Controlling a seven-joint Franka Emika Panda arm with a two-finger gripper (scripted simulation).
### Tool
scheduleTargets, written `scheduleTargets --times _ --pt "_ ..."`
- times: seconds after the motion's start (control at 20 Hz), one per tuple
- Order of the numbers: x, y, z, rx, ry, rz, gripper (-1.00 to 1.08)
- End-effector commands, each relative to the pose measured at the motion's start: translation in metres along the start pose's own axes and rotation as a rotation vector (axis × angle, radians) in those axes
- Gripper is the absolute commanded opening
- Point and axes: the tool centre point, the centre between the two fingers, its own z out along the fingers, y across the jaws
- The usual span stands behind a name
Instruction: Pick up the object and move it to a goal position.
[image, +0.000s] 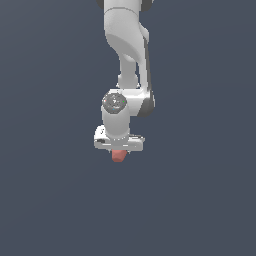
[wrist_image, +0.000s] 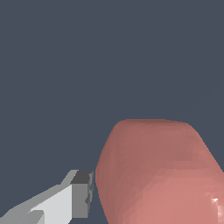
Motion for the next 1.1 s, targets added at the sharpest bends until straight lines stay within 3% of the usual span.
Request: scheduleTargets --times 0.0,0.55,0.8,1.05 --pt "0.005 0.03 -0.008 0.0 0.001 0.001 -1.0" --pt "0.029 0.148 -0.038 0.0 0.0 0.0 -1.0" --pt "0.036 0.175 -0.045 0.0 0.0 0.0 -1.0" --pt "0.039 0.184 -0.047 0.0 0.0 0.0 -1.0"
